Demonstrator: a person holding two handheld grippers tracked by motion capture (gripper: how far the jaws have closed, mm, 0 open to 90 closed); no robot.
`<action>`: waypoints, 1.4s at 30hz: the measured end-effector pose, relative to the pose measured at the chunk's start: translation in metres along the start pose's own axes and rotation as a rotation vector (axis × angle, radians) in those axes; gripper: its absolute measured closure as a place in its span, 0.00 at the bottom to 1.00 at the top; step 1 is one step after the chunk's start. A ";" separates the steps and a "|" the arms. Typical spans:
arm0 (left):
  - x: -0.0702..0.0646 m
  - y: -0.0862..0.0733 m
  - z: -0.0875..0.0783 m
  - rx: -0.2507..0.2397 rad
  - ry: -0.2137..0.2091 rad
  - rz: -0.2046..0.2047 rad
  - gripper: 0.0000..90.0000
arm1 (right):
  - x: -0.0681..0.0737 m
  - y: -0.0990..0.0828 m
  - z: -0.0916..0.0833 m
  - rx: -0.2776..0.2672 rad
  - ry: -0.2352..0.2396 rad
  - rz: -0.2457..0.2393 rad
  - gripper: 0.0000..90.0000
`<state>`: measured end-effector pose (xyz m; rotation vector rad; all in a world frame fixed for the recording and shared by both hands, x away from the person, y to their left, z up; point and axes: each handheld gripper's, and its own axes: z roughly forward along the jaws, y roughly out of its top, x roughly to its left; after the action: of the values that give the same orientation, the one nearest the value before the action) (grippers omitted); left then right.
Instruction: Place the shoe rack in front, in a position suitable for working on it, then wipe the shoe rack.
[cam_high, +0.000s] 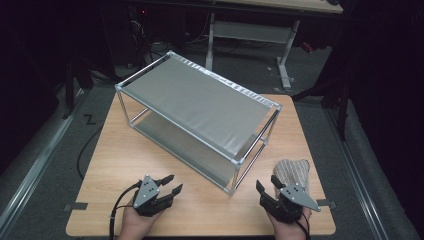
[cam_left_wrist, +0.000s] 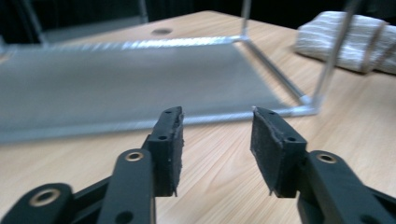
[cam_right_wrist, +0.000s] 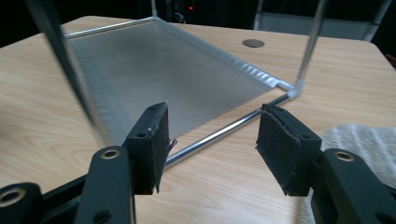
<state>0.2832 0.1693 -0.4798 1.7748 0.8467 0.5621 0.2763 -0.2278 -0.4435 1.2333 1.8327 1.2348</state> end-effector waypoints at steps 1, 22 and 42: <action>0.003 0.001 -0.001 -0.005 0.006 -0.003 0.60 | 0.003 0.001 0.000 0.000 0.011 -0.002 0.49; 0.010 0.000 0.001 -0.044 0.018 -0.029 0.59 | 0.029 -0.002 0.009 0.021 0.096 -0.056 0.50; 0.011 -0.005 -0.020 -0.047 0.072 -0.032 0.58 | 0.054 0.005 0.022 -0.003 0.179 -0.107 0.55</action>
<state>0.2742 0.1906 -0.4776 1.7041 0.9021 0.6232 0.2762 -0.1696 -0.4465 1.0366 1.9960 1.3235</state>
